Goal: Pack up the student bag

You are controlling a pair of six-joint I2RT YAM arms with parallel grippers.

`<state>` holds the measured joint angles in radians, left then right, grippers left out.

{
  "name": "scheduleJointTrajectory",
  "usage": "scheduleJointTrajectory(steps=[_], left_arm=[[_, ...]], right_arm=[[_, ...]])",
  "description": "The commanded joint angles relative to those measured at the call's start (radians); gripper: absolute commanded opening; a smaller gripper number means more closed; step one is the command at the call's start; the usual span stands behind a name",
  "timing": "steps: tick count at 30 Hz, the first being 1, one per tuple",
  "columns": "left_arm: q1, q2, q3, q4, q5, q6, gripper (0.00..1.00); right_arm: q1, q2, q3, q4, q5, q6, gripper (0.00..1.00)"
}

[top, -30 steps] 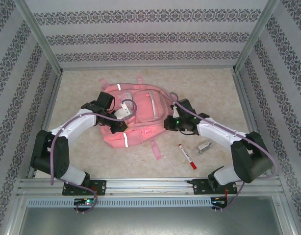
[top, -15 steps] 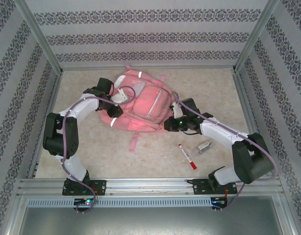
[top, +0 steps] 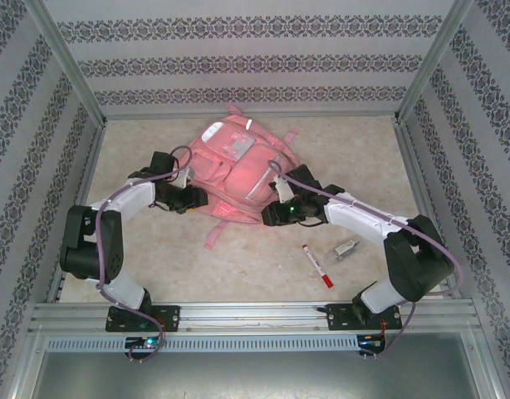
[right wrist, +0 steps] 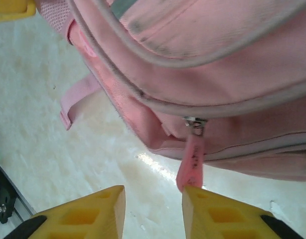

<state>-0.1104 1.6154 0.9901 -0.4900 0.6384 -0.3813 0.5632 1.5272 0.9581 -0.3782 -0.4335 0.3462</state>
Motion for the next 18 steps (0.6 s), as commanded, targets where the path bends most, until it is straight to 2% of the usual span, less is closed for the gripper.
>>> scheduleJointTrajectory(steps=[1,3,8,14,18], left_arm=[[-0.017,-0.077,-0.019,-0.017,0.052,-0.211,0.47],[-0.035,-0.098,-0.037,0.007,0.054,-0.284,0.52],[-0.073,-0.093,-0.091,0.146,0.031,-0.486,0.53],[-0.117,-0.014,-0.067,0.203,-0.012,-0.584,0.53],[-0.130,0.020,-0.045,0.252,-0.019,-0.638,0.52]], right_arm=[[-0.014,0.027,0.071,-0.114,0.093,-0.117,0.42],[-0.029,0.047,0.106,-0.148,0.101,-0.150,0.45],[-0.018,0.096,0.194,-0.233,0.160,-0.231,0.50],[0.015,0.165,0.282,-0.308,0.194,-0.316,0.48],[0.008,0.235,0.363,-0.387,0.184,-0.320,0.47]])
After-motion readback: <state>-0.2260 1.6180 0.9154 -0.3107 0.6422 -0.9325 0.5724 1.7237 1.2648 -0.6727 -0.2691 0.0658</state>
